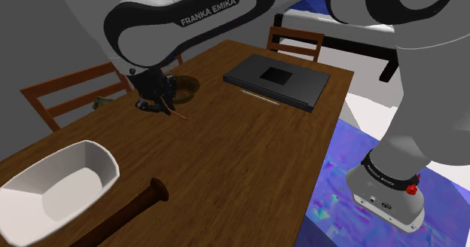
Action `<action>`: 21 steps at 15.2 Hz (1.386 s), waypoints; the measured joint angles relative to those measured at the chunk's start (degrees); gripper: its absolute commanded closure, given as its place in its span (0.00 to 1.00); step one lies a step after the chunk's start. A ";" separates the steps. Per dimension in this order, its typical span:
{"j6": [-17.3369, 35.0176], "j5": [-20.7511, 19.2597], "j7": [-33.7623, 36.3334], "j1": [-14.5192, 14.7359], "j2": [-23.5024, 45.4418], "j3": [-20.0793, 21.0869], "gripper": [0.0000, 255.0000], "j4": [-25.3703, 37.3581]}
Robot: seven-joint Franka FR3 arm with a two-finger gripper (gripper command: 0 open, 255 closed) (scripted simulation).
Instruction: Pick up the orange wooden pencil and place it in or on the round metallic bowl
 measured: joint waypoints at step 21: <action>-10.05 -1.14 -13.43 -4.10 5.13 -3.08 1.00 18.43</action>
